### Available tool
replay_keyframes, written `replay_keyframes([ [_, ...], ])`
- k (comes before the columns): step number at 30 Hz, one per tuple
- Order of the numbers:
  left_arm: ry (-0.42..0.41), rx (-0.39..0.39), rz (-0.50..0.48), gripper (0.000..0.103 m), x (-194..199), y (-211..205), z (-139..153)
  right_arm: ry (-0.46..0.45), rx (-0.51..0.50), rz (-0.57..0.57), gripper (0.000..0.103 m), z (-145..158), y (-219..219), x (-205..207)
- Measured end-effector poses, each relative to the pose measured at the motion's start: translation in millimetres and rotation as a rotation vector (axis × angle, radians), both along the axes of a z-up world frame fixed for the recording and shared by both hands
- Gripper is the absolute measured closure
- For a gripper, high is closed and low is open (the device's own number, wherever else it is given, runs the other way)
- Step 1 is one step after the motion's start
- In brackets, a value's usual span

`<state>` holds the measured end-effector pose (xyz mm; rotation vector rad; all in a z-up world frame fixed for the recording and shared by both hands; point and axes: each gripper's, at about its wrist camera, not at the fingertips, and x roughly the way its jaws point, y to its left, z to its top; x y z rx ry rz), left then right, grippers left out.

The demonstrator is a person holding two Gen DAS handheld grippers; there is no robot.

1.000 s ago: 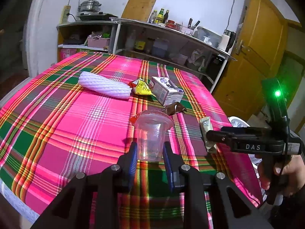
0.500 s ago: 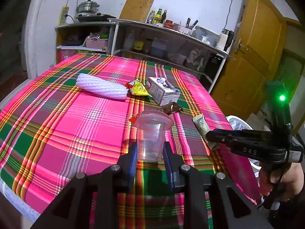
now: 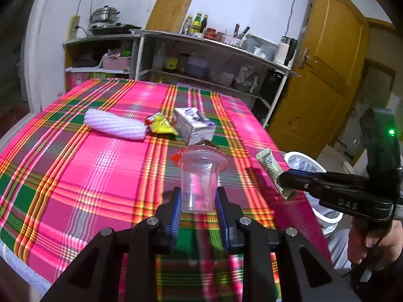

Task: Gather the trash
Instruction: 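Grasp the green snack wrapper with the right gripper and lift it, then carry the cup and wrapper to the bin and release both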

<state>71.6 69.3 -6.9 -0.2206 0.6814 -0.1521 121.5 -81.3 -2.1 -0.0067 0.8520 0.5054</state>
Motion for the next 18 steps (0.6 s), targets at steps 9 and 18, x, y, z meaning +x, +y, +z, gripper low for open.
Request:
replay_keyframes([
  [9, -0.049, 0.020, -0.051, 0.076, -3.5, -36.2, 25.0, -0.075, 0.055, -0.041, 0.086, 28.5, -32.6, -24.4],
  [18, -0.072, 0.048, -0.099, 0.076, -3.9, -70.4, 39.7, -0.109, 0.074, -0.095, 0.086, 38.0, -64.2, -36.7],
])
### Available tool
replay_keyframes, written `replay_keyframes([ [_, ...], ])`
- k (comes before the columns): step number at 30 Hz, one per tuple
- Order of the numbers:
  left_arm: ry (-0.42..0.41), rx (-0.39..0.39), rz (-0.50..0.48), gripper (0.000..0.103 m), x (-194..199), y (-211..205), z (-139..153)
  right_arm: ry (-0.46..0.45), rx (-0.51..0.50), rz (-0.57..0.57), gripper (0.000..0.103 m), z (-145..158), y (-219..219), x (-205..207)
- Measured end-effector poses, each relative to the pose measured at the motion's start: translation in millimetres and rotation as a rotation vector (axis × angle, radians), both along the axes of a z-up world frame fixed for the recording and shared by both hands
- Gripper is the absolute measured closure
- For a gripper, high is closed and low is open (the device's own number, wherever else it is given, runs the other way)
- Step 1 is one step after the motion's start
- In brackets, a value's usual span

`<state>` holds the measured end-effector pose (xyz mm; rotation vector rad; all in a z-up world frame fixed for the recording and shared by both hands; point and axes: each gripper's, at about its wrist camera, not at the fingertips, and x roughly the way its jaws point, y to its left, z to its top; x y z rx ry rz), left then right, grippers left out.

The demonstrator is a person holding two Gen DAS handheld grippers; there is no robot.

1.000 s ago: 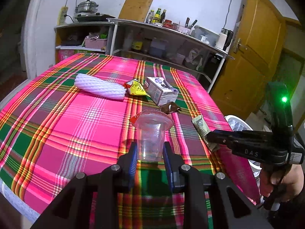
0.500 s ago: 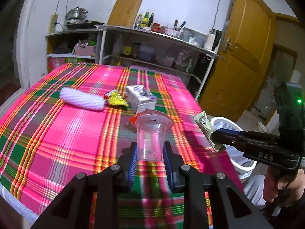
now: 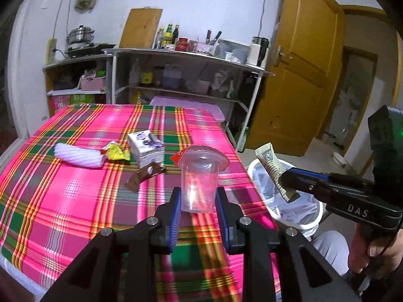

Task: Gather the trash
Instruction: 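Carry the cup and wrapper to the bin and release both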

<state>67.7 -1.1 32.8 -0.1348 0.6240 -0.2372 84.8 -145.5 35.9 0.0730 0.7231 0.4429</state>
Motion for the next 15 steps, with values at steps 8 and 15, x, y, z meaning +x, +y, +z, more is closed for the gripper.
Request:
replay_keyframes([
  [8, -0.005, 0.017, -0.057, 0.076, 7.6, -28.7, 3.9, -0.011, 0.011, -0.068, 0.086, 1.8, -30.6, -4.7],
  [15, -0.004, 0.021, -0.110, 0.076, 21.3, -53.3, 3.4, -0.014, 0.010, -0.137, 0.086, 1.0, -59.3, -5.9],
])
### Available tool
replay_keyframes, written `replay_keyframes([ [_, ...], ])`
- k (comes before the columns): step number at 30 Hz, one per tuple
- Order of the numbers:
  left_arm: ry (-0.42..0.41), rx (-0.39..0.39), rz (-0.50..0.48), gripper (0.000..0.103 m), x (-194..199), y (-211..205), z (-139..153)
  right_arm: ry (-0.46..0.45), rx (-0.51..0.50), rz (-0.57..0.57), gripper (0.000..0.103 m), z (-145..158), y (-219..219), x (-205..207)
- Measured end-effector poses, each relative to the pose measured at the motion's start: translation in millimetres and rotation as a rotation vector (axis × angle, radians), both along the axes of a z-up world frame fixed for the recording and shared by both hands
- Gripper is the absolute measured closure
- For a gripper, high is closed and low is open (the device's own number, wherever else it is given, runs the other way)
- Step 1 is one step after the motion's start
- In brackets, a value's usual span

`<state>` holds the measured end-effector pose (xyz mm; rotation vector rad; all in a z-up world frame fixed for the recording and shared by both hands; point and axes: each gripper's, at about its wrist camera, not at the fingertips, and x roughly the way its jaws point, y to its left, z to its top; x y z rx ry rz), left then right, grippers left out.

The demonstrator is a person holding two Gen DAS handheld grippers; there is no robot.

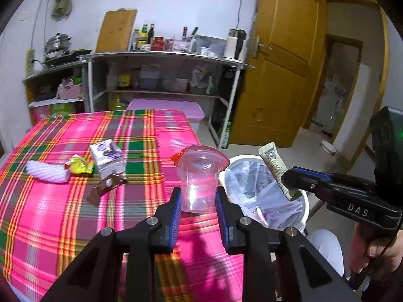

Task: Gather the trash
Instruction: 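Carry the cup and wrapper to the bin and release both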

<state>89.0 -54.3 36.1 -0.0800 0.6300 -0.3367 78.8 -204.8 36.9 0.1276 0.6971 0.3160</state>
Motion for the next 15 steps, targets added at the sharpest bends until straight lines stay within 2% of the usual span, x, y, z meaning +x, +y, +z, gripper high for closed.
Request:
replay_keyframes([
  [15, 0.019, 0.021, -0.126, 0.076, 26.9, -64.0, -7.6, 0.034, 0.013, -0.127, 0.086, -16.3, -59.1, 5.5],
])
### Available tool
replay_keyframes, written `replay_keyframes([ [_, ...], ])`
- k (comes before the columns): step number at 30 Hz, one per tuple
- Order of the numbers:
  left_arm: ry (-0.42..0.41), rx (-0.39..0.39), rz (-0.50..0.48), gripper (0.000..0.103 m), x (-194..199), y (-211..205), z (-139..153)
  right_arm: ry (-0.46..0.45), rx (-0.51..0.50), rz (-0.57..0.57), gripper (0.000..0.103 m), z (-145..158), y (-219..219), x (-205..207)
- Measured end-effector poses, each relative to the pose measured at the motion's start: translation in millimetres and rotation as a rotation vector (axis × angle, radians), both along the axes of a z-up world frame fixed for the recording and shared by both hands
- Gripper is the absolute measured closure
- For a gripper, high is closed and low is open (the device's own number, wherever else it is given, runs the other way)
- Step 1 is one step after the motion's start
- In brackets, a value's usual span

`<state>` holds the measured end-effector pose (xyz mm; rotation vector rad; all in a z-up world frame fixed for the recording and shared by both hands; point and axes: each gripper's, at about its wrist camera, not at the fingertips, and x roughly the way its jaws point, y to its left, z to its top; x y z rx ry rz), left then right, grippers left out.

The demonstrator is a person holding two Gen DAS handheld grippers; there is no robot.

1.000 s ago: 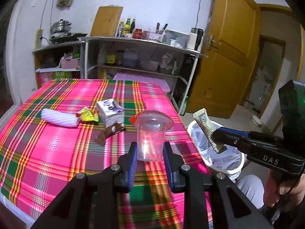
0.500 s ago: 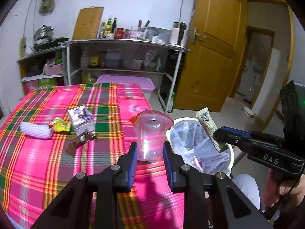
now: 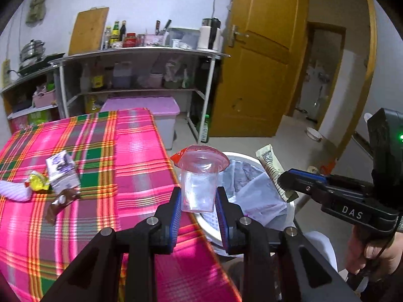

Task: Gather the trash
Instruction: 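Carry the cup and wrapper to the bin and release both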

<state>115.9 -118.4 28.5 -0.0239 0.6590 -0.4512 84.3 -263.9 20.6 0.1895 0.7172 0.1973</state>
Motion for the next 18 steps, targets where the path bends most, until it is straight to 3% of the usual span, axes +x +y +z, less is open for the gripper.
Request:
replay_keyframes([
  [18, 0.128, 0.059, -0.116, 0.076, 40.3, -58.9, -46.5, 0.137, 0.035, -0.056, 0.086, -49.4, -36.4, 23.6],
])
